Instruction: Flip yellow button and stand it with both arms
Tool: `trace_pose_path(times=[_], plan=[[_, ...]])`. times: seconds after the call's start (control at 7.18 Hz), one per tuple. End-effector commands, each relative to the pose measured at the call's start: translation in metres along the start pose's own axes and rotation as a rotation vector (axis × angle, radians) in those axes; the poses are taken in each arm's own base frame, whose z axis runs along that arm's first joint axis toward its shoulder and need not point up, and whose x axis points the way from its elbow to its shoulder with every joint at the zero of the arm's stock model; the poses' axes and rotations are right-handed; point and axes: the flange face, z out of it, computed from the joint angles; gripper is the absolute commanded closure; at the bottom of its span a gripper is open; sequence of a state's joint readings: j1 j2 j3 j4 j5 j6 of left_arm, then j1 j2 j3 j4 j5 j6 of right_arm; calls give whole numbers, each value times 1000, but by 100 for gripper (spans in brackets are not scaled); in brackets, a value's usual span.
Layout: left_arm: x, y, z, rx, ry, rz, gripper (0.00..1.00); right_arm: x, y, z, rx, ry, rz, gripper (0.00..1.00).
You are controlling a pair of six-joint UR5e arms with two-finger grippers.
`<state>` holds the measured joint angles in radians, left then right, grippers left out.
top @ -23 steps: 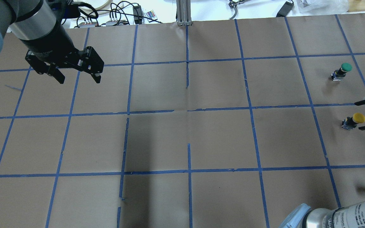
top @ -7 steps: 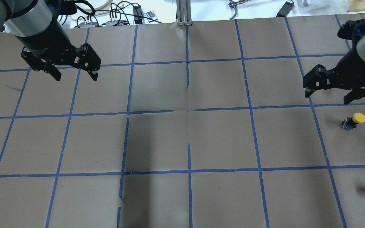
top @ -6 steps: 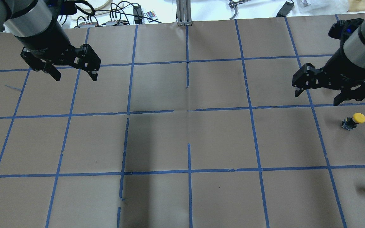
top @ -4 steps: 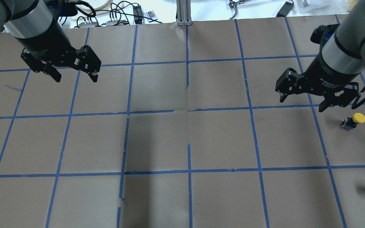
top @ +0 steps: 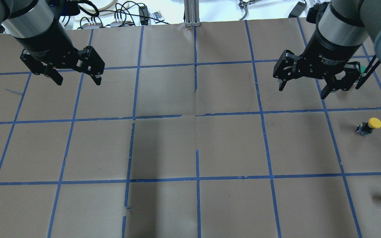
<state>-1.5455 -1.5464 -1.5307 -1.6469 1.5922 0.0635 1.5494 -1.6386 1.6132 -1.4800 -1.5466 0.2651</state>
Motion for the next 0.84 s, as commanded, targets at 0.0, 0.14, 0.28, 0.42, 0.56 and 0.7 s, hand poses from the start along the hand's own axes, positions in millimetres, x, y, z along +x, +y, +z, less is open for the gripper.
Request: trace_pose_path(times=[0.0, 0.14, 0.28, 0.42, 0.56, 0.7], plan=[[0, 0, -1, 1, 0, -1, 0, -5, -2, 6, -32, -12, -14, 0], [0, 0, -1, 2, 0, -2, 0, -5, -5, 11, -43, -6, -20, 0], [0, -1, 0, 2, 0, -2, 0, -5, -4, 10, -38, -4, -20, 0], [-1, -1, 0, 4, 0, -3, 0, -4, -5, 12, -43, 3, -20, 0], [-1, -1, 0, 4, 0, -3, 0, -3, -5, 12, -43, 3, -18, 0], [-1, -1, 0, 4, 0, -3, 0, -3, -5, 11, -43, 3, -17, 0]])
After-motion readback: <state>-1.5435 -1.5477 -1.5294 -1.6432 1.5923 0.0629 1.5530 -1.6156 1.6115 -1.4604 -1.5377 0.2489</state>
